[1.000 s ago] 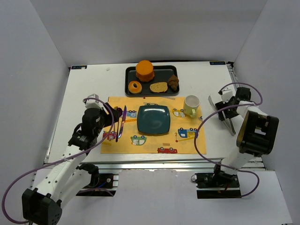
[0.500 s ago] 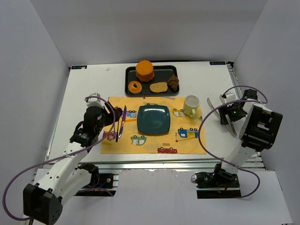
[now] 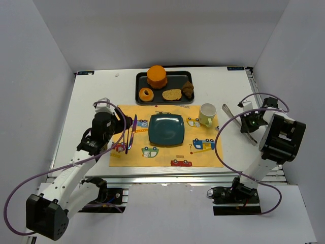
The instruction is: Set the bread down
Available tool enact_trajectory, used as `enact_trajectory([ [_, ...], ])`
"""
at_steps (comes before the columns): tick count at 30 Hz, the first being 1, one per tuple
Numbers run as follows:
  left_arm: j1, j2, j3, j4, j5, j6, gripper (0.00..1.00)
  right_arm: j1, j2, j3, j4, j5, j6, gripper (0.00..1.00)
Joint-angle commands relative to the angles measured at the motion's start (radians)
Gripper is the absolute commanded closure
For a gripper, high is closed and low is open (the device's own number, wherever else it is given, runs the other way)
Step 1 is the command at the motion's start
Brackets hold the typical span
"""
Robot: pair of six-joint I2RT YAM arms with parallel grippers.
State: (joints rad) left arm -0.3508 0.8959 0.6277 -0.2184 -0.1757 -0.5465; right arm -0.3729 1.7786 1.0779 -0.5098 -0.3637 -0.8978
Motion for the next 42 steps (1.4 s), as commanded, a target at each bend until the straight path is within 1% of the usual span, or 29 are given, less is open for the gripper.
enact_trajectory([
  [1, 0.004, -0.023, 0.044, -0.013, -0.007, 0.005, 0.22, 0.002, -0.056, 0.051, -0.059, -0.159, 0.04, 0.88],
  [2, 0.004, -0.026, 0.044, -0.013, -0.01, 0.003, 0.22, 0.008, -0.073, 0.075, -0.067, -0.19, 0.075, 0.9],
  [3, 0.004, -0.034, 0.044, -0.013, -0.01, -0.003, 0.22, 0.028, -0.085, 0.147, -0.084, -0.251, 0.138, 0.91],
  [4, 0.004, -0.037, 0.044, -0.013, -0.01, -0.004, 0.22, 0.04, -0.108, 0.186, -0.102, -0.288, 0.158, 0.9],
  [5, 0.004, -0.038, 0.044, -0.013, -0.01, -0.007, 0.22, 0.057, -0.12, 0.22, -0.114, -0.316, 0.181, 0.87],
  [6, 0.004, -0.04, 0.046, -0.013, -0.01, -0.012, 0.22, 0.101, -0.134, 0.273, -0.122, -0.352, 0.216, 0.84],
  [7, 0.004, -0.04, 0.047, -0.013, -0.008, -0.013, 0.22, 0.127, -0.157, 0.296, -0.124, -0.36, 0.221, 0.81],
  [8, 0.003, -0.038, 0.052, -0.013, -0.008, -0.013, 0.22, 0.161, -0.166, 0.316, -0.122, -0.356, 0.229, 0.75],
  [9, 0.004, -0.038, 0.059, -0.019, -0.008, -0.015, 0.22, 0.26, -0.182, 0.368, -0.098, -0.319, 0.267, 0.69],
  [10, 0.004, -0.038, 0.064, -0.022, -0.008, -0.015, 0.22, 0.261, -0.182, 0.369, -0.098, -0.319, 0.267, 0.69],
  [13, 0.004, -0.04, 0.078, -0.033, -0.013, -0.015, 0.22, 0.406, -0.154, 0.451, -0.079, -0.258, 0.296, 0.63],
  [14, 0.004, -0.044, 0.081, -0.036, -0.015, -0.016, 0.22, 0.425, -0.125, 0.502, -0.09, -0.247, 0.304, 0.62],
  [17, 0.004, -0.067, 0.081, -0.045, -0.022, -0.026, 0.22, 0.489, -0.065, 0.585, -0.114, -0.198, 0.295, 0.59],
  [19, 0.004, -0.081, 0.075, -0.05, -0.028, -0.036, 0.22, 0.521, -0.041, 0.614, -0.125, -0.175, 0.286, 0.59],
  [22, 0.004, -0.106, 0.063, -0.062, -0.036, -0.05, 0.22, 0.554, -0.035, 0.629, -0.121, -0.129, 0.261, 0.58],
  [25, 0.004, -0.126, 0.052, -0.058, -0.038, -0.063, 0.22, 0.559, -0.024, 0.642, -0.111, -0.089, 0.267, 0.58],
  [28, 0.004, -0.126, 0.041, -0.047, -0.028, -0.07, 0.22, 0.562, 0.013, 0.655, -0.093, 0.001, 0.299, 0.57],
  [33, 0.004, -0.111, 0.043, -0.038, -0.021, -0.064, 0.22, 0.568, 0.077, 0.714, -0.127, 0.118, 0.355, 0.52],
  [37, 0.004, -0.089, 0.044, -0.024, -0.008, -0.061, 0.22, 0.575, 0.116, 0.731, -0.14, 0.16, 0.355, 0.5],
  [42, 0.004, -0.077, 0.043, -0.007, -0.005, -0.064, 0.22, 0.577, 0.177, 0.818, -0.211, 0.174, 0.338, 0.5],
])
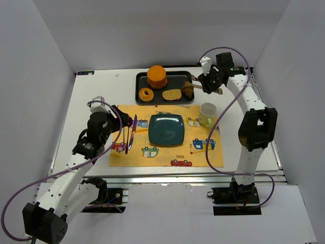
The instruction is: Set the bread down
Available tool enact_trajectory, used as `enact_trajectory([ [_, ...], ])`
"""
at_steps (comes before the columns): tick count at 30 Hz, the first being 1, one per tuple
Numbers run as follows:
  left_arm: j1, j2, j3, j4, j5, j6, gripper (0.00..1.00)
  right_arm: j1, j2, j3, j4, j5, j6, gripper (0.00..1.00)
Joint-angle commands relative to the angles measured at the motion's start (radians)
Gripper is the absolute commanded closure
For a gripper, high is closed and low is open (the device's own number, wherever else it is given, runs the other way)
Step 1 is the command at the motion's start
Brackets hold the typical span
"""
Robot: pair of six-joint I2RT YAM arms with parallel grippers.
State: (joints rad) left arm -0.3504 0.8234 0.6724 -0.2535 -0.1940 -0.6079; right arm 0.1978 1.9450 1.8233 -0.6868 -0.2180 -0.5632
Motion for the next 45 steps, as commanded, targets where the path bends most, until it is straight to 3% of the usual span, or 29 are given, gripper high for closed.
enact_trajectory([
  [1, 0.004, -0.004, -0.007, 0.028, 0.014, -0.003, 0.22, 0.006, 0.018, 0.076, -0.037, 0.037, 0.002, 0.49],
  [30, 0.004, -0.02, -0.042, 0.039, 0.015, -0.013, 0.22, 0.005, 0.121, 0.126, -0.088, 0.051, 0.008, 0.44],
  [33, 0.004, -0.02, -0.039, 0.037, 0.013, -0.013, 0.22, 0.005, 0.129, 0.126, -0.092, 0.048, 0.006, 0.48],
  [35, 0.004, -0.023, -0.037, 0.034, 0.011, -0.012, 0.22, 0.005, 0.132, 0.126, -0.095, 0.045, 0.003, 0.55],
  [40, 0.004, -0.027, -0.033, 0.03, 0.008, -0.012, 0.22, 0.003, 0.082, 0.108, -0.068, 0.016, 0.003, 0.82],
  [45, 0.004, -0.027, -0.03, 0.03, 0.008, -0.012, 0.22, 0.003, -0.009, 0.077, -0.03, -0.033, 0.002, 0.9],
])
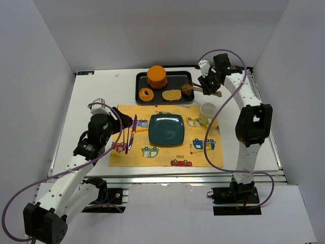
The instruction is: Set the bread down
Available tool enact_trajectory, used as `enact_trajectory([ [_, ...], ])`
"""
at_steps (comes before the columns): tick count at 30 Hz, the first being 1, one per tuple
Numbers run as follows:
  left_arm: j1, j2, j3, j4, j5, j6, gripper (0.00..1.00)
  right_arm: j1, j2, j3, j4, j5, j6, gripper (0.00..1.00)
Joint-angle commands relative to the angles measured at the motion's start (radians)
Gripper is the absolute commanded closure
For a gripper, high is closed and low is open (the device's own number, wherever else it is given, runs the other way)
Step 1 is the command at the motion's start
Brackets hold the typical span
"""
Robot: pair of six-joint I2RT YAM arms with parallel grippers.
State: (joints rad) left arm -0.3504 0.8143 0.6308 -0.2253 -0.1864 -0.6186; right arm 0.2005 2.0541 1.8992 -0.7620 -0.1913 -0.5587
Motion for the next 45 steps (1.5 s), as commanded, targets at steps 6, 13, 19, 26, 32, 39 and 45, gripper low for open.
enact_trajectory([
  [6, 0.004, -0.018, 0.02, -0.002, -0.001, 0.002, 0.22, -0.001, -0.227, -0.07, 0.075, -0.146, 0.0, 0.94],
  [13, 0.004, -0.023, 0.02, -0.006, -0.005, 0.002, 0.22, 0.013, -0.399, -0.299, -0.046, -0.422, -0.142, 0.95],
  [19, 0.004, -0.015, 0.02, 0.003, 0.001, 0.0, 0.22, 0.091, -0.555, -0.635, 0.012, -0.455, -0.175, 0.92],
  [26, 0.004, 0.003, 0.032, 0.007, 0.004, 0.008, 0.22, 0.108, -0.598, -0.735, 0.066, -0.445, -0.182, 0.72],
  [32, 0.004, -0.018, 0.023, 0.003, -0.002, 0.002, 0.22, 0.108, -0.627, -0.744, 0.049, -0.484, -0.222, 0.52],
  [39, 0.004, -0.035, 0.018, -0.017, -0.008, 0.003, 0.22, 0.106, -0.635, -0.715, 0.007, -0.531, -0.234, 0.46],
  [45, 0.004, -0.038, 0.017, -0.016, -0.008, 0.002, 0.22, 0.108, -0.641, -0.716, -0.017, -0.528, -0.257, 0.44],
])
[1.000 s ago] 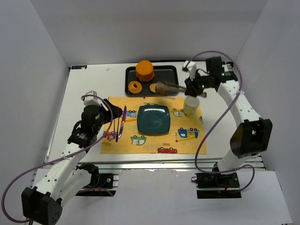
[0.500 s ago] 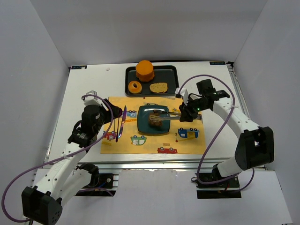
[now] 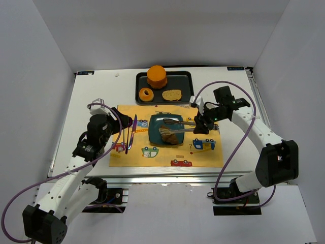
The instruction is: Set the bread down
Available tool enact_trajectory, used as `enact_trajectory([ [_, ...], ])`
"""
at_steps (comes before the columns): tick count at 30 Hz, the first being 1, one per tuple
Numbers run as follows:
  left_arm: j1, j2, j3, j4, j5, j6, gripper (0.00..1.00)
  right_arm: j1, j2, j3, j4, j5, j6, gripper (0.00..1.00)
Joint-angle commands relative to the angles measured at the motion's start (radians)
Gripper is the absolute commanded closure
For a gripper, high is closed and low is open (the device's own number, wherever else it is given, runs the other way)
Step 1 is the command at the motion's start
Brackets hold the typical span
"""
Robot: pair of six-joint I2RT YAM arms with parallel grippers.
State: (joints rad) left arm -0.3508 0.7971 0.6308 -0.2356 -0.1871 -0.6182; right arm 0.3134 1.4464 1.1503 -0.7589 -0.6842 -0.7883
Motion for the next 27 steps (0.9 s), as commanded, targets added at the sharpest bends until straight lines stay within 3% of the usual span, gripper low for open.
enact_trajectory([
  [1, 0.004, -0.021, 0.017, -0.005, -0.009, 0.002, 0.22, -0.005, -0.032, 0.029, -0.02, -0.032, -0.031, 0.44],
  [5, 0.004, -0.022, 0.017, -0.007, -0.008, 0.0, 0.22, -0.007, -0.043, 0.028, 0.032, -0.037, 0.013, 0.46],
  [7, 0.004, -0.024, 0.018, -0.007, -0.006, 0.0, 0.22, -0.008, -0.044, 0.035, 0.087, -0.028, 0.055, 0.53],
  [9, 0.004, -0.021, 0.021, -0.007, -0.005, 0.0, 0.22, -0.008, -0.035, 0.051, 0.205, 0.012, 0.142, 0.7],
  [15, 0.004, -0.019, 0.035, -0.013, -0.005, 0.003, 0.22, -0.007, 0.142, 0.25, 0.32, 0.133, 0.248, 0.96],
  [19, 0.004, -0.029, 0.029, -0.008, -0.008, -0.006, 0.22, 0.004, 0.282, 0.386, 0.316, 0.282, 0.294, 0.98],
  [22, 0.004, -0.039, 0.02, -0.005, -0.012, -0.015, 0.22, 0.035, 0.362, 0.485, 0.268, 0.36, 0.322, 0.91],
  [27, 0.004, -0.044, 0.014, -0.004, -0.014, -0.018, 0.22, 0.108, 0.39, 0.486, 0.305, 0.474, 0.382, 0.81],
])
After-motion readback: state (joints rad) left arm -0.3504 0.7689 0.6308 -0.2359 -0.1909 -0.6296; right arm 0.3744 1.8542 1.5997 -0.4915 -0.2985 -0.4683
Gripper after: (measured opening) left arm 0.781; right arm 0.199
